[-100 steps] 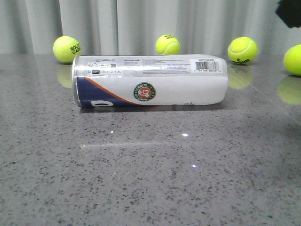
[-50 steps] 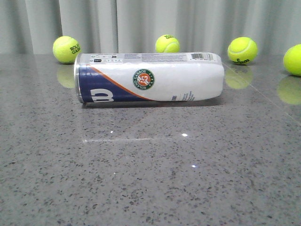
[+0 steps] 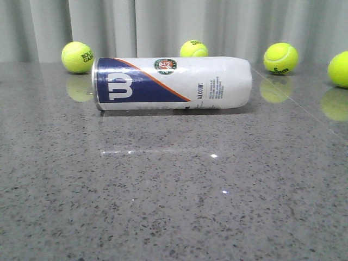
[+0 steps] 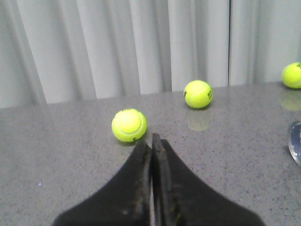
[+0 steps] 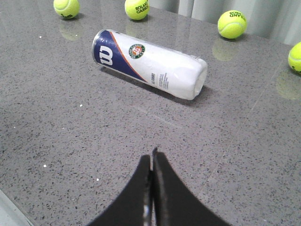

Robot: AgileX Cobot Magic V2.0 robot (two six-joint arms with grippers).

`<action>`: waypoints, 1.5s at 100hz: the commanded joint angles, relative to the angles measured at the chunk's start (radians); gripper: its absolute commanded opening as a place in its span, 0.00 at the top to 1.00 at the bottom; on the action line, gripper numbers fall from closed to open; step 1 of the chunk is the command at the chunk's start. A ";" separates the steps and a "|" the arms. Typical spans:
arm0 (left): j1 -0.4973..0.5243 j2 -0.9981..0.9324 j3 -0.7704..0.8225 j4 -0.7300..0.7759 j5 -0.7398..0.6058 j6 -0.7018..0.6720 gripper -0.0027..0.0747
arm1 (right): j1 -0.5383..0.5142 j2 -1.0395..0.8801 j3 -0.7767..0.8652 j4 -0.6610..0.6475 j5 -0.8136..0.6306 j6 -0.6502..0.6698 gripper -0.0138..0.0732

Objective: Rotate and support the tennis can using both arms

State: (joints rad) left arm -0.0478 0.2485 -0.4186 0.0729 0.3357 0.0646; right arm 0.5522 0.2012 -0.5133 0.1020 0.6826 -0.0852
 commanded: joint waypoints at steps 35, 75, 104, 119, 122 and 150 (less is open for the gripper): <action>0.001 0.461 -0.283 -0.001 0.237 -0.009 0.97 | -0.005 0.012 -0.025 -0.002 -0.070 -0.007 0.91; 0.001 0.755 -0.440 -0.312 0.309 -0.009 0.32 | -0.005 0.012 -0.025 -0.002 -0.070 -0.007 0.91; 0.001 0.942 -0.528 -0.843 0.431 0.223 0.32 | -0.005 0.012 -0.025 -0.002 -0.070 -0.007 0.91; 0.001 1.048 -0.551 -1.131 0.529 0.433 0.32 | -0.005 0.012 -0.025 -0.002 -0.070 -0.007 0.91; 0.001 1.066 -0.555 -1.171 0.544 0.463 0.32 | -0.005 0.012 -0.025 -0.002 -0.070 -0.007 0.91; -0.049 1.243 -0.599 -1.432 0.649 0.614 0.33 | -0.005 0.012 -0.025 -0.002 -0.070 -0.007 0.91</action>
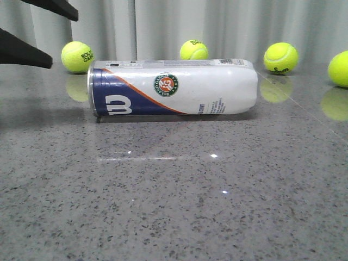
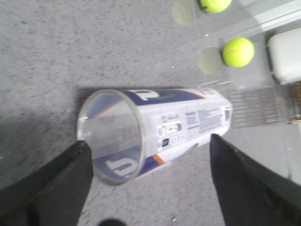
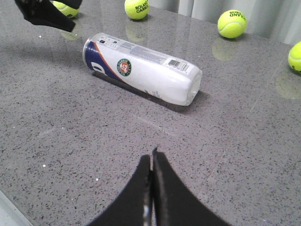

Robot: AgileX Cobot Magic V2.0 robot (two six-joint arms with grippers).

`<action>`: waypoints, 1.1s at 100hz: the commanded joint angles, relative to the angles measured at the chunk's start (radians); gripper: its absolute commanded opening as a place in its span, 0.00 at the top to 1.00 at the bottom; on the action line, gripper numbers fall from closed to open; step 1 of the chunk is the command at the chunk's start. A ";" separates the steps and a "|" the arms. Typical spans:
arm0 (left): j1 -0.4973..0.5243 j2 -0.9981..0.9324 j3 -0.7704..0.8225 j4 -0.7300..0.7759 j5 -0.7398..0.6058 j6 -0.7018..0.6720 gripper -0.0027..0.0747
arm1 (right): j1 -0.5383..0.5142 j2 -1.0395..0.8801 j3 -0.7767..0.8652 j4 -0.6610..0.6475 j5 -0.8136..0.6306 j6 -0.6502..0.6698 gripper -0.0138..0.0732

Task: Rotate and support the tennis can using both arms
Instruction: 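Reach the left gripper to the can's blue bottom end and grasp it, then lift the can's bottom end with the left gripper, tilting it upright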

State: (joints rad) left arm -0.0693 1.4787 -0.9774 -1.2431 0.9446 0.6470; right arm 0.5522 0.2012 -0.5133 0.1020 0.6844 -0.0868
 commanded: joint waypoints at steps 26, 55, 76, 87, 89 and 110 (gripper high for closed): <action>-0.134 0.173 -0.124 -0.235 0.037 0.116 0.33 | -0.005 0.012 -0.025 -0.002 -0.072 -0.006 0.91; -0.166 0.250 -0.207 -0.249 0.137 0.116 0.52 | -0.005 0.012 -0.025 -0.002 -0.071 -0.006 0.91; -0.164 0.250 -0.207 -0.322 0.197 0.116 0.78 | -0.005 0.012 -0.025 -0.002 -0.070 -0.006 0.91; -0.164 0.250 -0.207 -0.357 0.236 0.119 0.87 | -0.005 0.012 -0.025 -0.002 -0.070 -0.006 0.91; -0.164 0.250 -0.207 -0.362 0.242 0.119 0.89 | -0.005 0.012 -0.025 -0.002 -0.070 -0.006 0.91; -0.164 0.250 -0.207 -0.413 0.322 0.235 0.99 | -0.005 0.012 -0.025 -0.002 -0.070 -0.006 0.91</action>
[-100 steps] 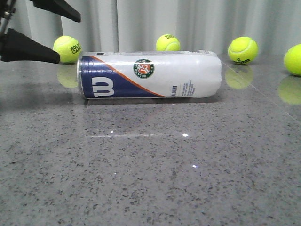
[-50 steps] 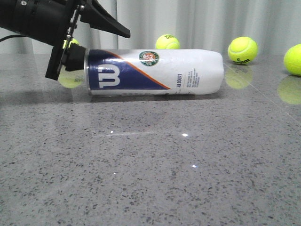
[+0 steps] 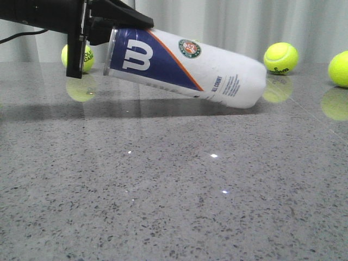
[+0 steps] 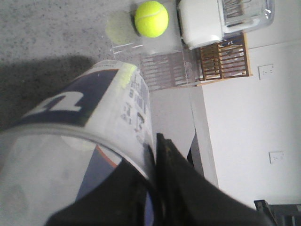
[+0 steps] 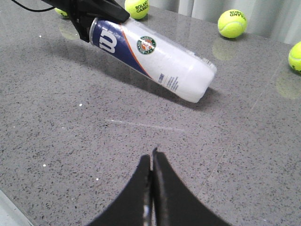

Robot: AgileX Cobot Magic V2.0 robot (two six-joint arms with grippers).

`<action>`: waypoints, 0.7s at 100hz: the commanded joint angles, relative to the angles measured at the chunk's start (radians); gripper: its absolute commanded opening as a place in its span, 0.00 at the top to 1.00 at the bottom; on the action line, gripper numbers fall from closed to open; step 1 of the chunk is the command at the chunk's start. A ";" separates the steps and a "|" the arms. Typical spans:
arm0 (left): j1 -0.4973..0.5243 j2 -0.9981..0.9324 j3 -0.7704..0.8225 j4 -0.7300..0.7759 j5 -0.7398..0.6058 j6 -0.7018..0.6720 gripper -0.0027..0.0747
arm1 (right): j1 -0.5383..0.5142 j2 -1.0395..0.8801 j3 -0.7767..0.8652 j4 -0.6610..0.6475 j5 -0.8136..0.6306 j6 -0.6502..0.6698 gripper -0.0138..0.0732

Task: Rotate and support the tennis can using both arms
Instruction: 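Lift the can's bottom end with the left gripper, tilting it upright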

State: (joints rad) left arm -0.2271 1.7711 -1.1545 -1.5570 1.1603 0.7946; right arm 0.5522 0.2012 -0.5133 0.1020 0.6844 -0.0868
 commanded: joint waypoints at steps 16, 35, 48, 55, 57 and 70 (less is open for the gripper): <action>-0.006 -0.080 -0.059 -0.091 0.122 0.148 0.99 | -0.005 0.012 -0.025 -0.002 -0.069 -0.006 0.91; -0.006 -0.180 -0.197 0.097 0.072 0.183 0.99 | -0.005 0.012 -0.025 -0.002 -0.069 -0.006 0.91; -0.025 -0.259 -0.323 0.375 -0.005 0.183 0.99 | -0.005 0.012 -0.025 -0.002 -0.069 -0.006 0.91; -0.054 -0.292 -0.391 0.543 -0.028 0.181 0.99 | -0.005 0.012 -0.025 -0.002 -0.069 -0.006 0.91; -0.065 -0.299 -0.410 0.589 -0.028 0.181 0.99 | -0.005 0.012 -0.025 -0.002 -0.069 -0.006 0.91; -0.155 -0.310 -0.523 0.858 0.005 0.123 0.99 | -0.005 0.012 -0.025 -0.002 -0.069 -0.006 0.91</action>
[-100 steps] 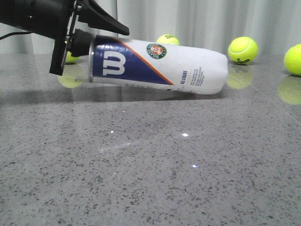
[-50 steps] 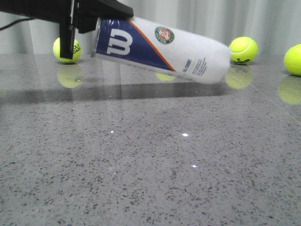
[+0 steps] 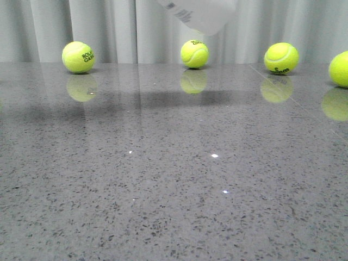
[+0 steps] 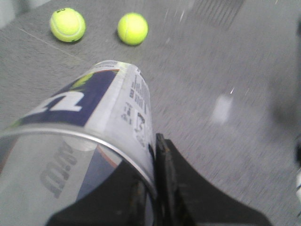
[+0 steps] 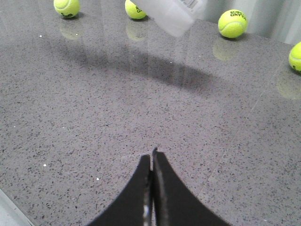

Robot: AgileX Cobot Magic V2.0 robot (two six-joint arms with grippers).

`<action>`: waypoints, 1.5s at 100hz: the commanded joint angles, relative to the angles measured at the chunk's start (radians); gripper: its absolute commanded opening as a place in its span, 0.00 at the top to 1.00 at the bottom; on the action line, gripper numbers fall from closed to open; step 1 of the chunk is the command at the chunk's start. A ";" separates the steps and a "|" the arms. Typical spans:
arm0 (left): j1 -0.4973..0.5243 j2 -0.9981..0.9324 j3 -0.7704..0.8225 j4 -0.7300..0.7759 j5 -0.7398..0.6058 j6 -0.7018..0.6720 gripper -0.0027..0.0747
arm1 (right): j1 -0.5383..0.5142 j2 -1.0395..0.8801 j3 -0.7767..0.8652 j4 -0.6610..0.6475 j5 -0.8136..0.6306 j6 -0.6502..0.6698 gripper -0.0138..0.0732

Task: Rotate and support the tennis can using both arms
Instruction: 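Lift the can's bottom end with the left gripper, tilting it upright, then set the can upright on the table and release the left gripper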

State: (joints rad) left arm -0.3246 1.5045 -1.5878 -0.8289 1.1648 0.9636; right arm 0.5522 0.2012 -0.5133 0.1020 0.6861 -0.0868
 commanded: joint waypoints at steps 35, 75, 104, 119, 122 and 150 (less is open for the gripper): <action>-0.269 -0.020 -0.135 0.665 0.056 -0.348 0.99 | -0.005 0.012 -0.025 -0.002 -0.068 -0.006 0.91; -0.269 0.027 -0.135 0.659 0.060 -0.392 0.91 | -0.005 0.012 -0.025 -0.002 -0.068 -0.006 0.91; -0.269 0.033 -0.141 0.659 -0.036 -0.446 0.39 | -0.005 0.012 -0.025 -0.002 -0.068 -0.006 0.91; -0.269 0.072 -0.201 0.657 -0.031 -0.464 0.40 | -0.005 0.012 -0.025 -0.002 -0.068 -0.006 0.91; -0.269 0.085 -0.218 0.657 -0.033 -0.476 0.39 | -0.005 0.012 -0.025 -0.002 -0.068 -0.006 0.91; -0.269 0.208 -0.390 0.657 -0.007 -0.516 0.39 | -0.005 0.012 -0.025 -0.002 -0.068 -0.006 0.91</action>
State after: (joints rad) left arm -0.5845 1.7304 -1.9103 -0.1498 1.1896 0.4605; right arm 0.5522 0.2012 -0.5133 0.1020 0.6861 -0.0868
